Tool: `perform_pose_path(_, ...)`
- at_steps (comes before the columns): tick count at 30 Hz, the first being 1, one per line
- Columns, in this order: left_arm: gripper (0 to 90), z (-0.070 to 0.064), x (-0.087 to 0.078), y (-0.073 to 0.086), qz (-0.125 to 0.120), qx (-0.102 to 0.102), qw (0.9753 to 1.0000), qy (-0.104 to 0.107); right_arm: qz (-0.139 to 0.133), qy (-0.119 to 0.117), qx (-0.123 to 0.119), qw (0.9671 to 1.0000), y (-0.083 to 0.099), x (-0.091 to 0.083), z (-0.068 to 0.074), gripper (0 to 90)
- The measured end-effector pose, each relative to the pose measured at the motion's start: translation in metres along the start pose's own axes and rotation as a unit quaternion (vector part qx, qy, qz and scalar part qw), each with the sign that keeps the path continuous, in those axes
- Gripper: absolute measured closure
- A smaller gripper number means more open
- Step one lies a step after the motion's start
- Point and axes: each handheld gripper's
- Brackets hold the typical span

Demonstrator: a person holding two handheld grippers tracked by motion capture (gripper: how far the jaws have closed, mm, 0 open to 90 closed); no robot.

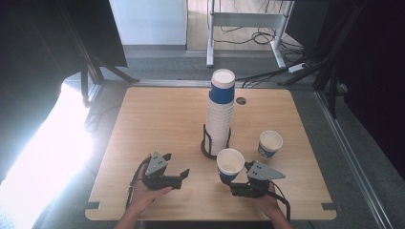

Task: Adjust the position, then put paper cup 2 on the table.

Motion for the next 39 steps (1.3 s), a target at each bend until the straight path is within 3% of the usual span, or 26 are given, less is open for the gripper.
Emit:
perform_pose_path(15, 11.1, 0.008, -0.005, 0.003, 0.004, -0.016, 0.9998, -0.013, -0.015, 0.038, -0.004, 0.9992, -0.002, -0.025, -0.009, 25.9)
perform_pose_path(27, 11.1, 0.007, -0.001, 0.005, 0.017, -0.013, 0.9997, -0.010, -0.013, 0.077, 0.016, 0.9968, 0.008, -0.047, -0.022, 26.0)
perform_pose_path(39, 11.3, 0.007, 0.001, 0.006, 0.022, -0.013, 0.9996, -0.009, 0.034, 0.112, 0.044, 0.9921, 0.024, -0.032, -0.045, 26.1)
Point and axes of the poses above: each handheld gripper's, and its own axes: x roughly forward along the jaws, y roughly out of its underside, z roughly to its left, and after that the axes turned 4 degrees about x, right-handed
